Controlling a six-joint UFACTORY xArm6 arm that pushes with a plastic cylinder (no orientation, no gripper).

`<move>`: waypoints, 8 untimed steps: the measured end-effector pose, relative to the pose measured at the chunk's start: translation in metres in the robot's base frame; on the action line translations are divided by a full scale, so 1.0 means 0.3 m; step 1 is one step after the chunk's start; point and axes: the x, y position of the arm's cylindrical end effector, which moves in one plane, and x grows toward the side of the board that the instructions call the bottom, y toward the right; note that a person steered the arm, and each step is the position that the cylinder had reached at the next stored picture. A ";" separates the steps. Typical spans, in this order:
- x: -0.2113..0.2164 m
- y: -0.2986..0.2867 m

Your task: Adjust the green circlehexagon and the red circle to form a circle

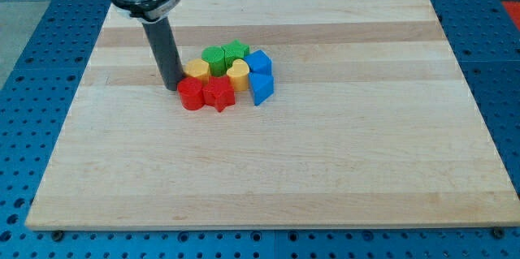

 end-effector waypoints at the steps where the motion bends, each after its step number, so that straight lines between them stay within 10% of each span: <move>1: 0.000 0.005; 8: 0.130 0.048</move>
